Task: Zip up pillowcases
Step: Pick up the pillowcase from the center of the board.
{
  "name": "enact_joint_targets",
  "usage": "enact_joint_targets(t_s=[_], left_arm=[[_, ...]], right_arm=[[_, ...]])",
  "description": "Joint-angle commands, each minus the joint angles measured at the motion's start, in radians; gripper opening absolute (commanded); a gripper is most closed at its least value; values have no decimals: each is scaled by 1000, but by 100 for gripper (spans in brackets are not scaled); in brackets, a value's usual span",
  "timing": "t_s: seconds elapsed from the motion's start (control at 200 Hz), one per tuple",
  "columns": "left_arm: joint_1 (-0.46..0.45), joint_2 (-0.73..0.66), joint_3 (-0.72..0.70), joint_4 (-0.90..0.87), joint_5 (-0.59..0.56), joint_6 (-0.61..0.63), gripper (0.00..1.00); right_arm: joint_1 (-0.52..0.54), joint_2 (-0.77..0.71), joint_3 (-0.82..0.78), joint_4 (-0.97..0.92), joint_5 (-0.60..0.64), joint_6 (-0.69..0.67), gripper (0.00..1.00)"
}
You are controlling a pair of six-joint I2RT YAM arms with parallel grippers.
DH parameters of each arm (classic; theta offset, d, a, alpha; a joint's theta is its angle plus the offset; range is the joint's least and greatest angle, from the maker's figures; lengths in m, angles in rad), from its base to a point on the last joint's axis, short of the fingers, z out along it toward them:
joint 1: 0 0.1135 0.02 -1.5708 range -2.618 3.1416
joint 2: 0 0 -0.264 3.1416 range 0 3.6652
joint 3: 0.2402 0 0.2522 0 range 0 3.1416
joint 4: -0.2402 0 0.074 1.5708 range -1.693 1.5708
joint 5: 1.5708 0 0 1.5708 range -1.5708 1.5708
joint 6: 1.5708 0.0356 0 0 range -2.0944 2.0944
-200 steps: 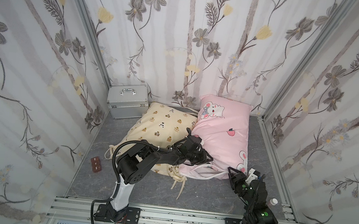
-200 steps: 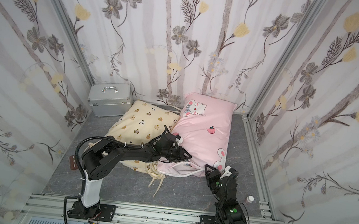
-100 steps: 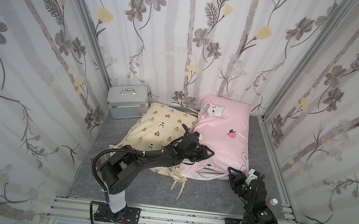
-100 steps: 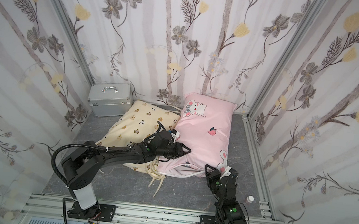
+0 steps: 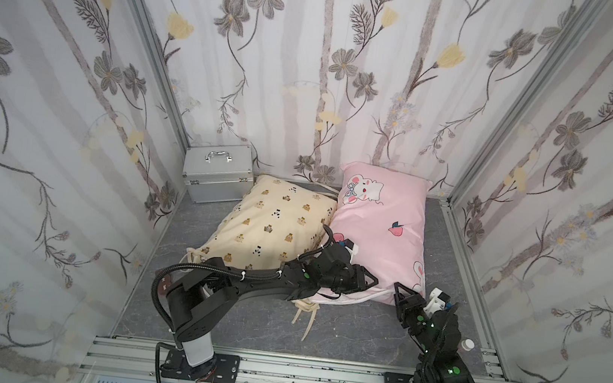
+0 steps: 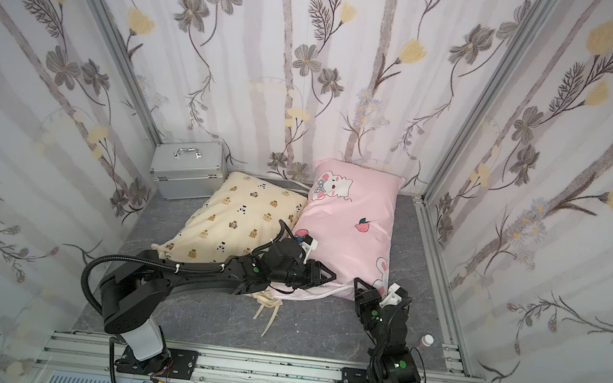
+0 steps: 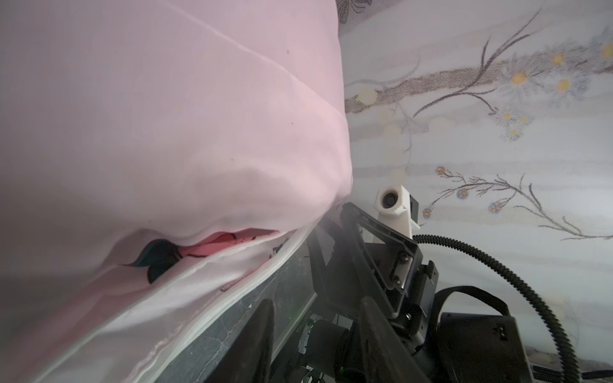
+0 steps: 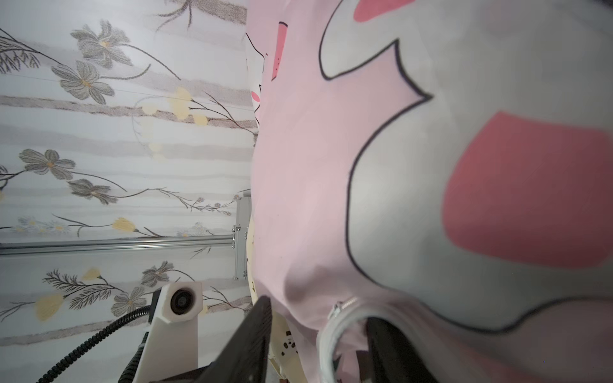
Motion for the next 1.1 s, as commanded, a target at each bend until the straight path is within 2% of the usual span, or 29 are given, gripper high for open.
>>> enact_joint_targets(t_s=[0.0, 0.035, 0.095, 0.25, 0.535, 0.659, 0.744, 0.859, 0.999, 1.094], left_arm=[[19, 110, 78, 33, 4, -2, 44], [27, 156, 114, 28, 10, 2, 43], [49, 224, 155, 29, 12, 2, 43], [114, 323, 197, 25, -2, 4, 42], [197, 375, 206, 68, 32, -9, 42], [225, 378, 200, 74, 49, -10, 41], [237, 374, 188, 85, 58, -15, 41], [236, 362, 163, 111, 64, -23, 41], [232, 325, 119, 154, 60, -40, 41], [233, 276, 99, 145, 53, -28, 45]], right_arm=[[1, 29, -2, -373, 34, -31, 61], [1, 30, 12, -400, 43, -35, 65], [-1, 24, 20, -417, 42, -34, 67], [0, 23, 11, -420, 27, -12, 65], [4, 178, -11, -297, -3, 22, 68], [5, 168, -14, -292, 25, 59, 68], [4, 136, -17, -307, 54, 73, 57], [5, 128, -17, -302, 65, 66, 30], [4, 170, -14, -248, 48, 44, 14], [7, 216, -5, -209, 31, 15, 2]])
